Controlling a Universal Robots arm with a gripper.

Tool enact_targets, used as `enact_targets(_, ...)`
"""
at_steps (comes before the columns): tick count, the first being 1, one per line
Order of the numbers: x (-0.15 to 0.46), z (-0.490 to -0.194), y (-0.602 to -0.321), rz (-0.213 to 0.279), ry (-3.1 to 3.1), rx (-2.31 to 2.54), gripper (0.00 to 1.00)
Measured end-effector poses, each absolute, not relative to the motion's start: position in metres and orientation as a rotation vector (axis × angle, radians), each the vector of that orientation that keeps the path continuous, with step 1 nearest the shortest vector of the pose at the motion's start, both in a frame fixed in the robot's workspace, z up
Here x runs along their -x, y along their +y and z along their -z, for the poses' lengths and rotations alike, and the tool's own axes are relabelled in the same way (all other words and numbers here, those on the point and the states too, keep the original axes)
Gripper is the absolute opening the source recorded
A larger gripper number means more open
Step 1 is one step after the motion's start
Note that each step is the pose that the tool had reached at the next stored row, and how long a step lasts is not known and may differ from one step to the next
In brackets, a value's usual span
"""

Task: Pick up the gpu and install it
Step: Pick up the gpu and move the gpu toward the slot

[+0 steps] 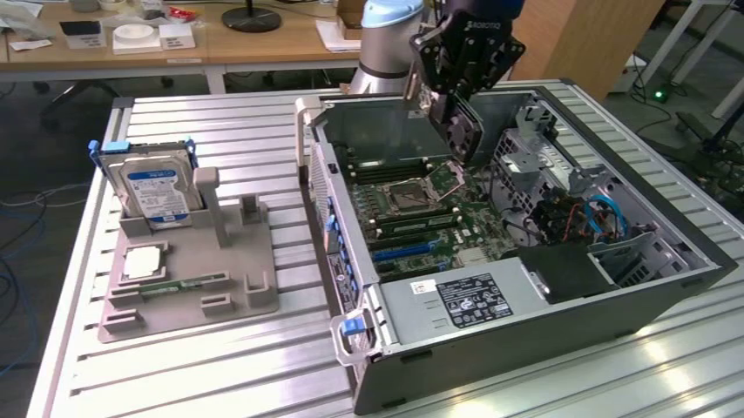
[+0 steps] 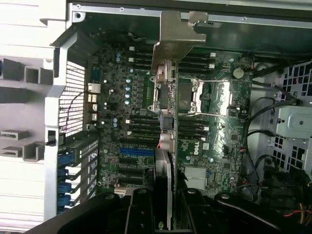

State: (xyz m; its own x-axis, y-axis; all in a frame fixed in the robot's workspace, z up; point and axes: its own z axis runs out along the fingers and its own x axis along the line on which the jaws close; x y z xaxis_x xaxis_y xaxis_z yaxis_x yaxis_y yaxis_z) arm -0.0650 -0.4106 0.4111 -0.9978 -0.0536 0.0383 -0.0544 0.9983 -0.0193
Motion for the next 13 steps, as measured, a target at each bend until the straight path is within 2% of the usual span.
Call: enact_targets(13,0.045,-0.407,-0.411,-0.032,-3.105,-0.084,0.27)
